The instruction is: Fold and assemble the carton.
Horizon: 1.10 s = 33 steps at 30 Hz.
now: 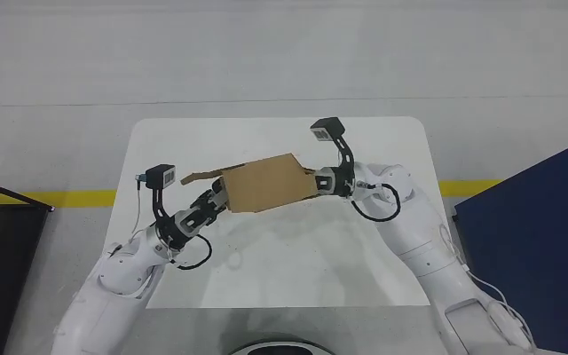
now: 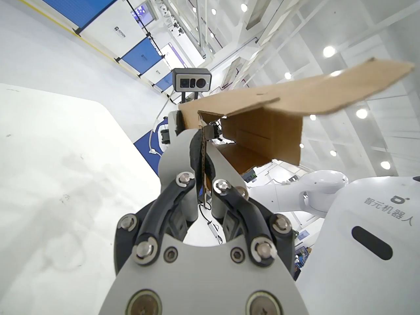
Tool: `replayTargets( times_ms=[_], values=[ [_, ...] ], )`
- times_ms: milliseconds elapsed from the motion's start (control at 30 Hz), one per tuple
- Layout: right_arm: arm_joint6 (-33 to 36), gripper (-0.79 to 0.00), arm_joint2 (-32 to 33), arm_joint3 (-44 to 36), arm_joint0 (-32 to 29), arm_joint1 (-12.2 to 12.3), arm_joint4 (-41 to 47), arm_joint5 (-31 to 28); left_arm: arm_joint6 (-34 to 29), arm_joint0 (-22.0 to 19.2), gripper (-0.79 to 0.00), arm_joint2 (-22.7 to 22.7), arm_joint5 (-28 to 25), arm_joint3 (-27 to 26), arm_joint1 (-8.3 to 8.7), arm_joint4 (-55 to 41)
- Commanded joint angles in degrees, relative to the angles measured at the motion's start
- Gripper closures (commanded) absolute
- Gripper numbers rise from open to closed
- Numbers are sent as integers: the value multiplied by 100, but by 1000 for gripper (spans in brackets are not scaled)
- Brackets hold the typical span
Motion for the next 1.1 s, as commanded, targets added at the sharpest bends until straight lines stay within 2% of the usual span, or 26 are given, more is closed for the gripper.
replayTargets(
  times_ms=[0,67,100,133,167,267,367,500,567,633,733,833,933,1067],
  values=[
    [1,0,21,-35,-24,10,74,1,19,4,-329,-19,22,-18,0,47],
    [6,0,35,-76,-49,20,140,7,26,9,-388,-34,33,-38,1,72],
    [17,0,34,-96,-63,24,186,18,23,10,-471,-43,34,-49,2,105],
    [22,0,35,-101,-78,27,240,23,35,14,-671,-52,48,-57,3,133],
    [28,0,36,-97,-88,29,293,28,56,22,-785,-55,61,-69,1,145],
    [73,0,14,-28,-82,26,477,74,148,26,-785,-115,126,-93,2,318],
    [5,0,7,167,-46,12,551,21,466,63,-785,-358,236,-175,14,970],
    [-477,0,97,425,-12,-6,422,-75,1212,340,-785,-1072,291,-565,55,2304],
    [-734,0,147,516,-31,-9,431,52,1572,564,-785,-1505,21,-941,82,3055],
    [-990,0,194,561,-41,-10,348,158,1863,816,-785,-1879,-522,-1357,104,3989],
    [-1168,0,233,594,-60,-7,248,324,2230,1105,-785,-2210,-1174,-1833,111,5177],
    [-1291,0,218,544,-64,-3,16,565,2659,1264,-785,-2141,-1270,-2013,77,5877],
    [-1275,0,177,441,-86,2,-171,753,2890,1205,-785,-1820,-1308,-1996,48,6178],
    [-1308,0,160,287,-179,9,-361,813,2755,901,-708,-1437,-1107,-1864,28,6295]
  ],
)
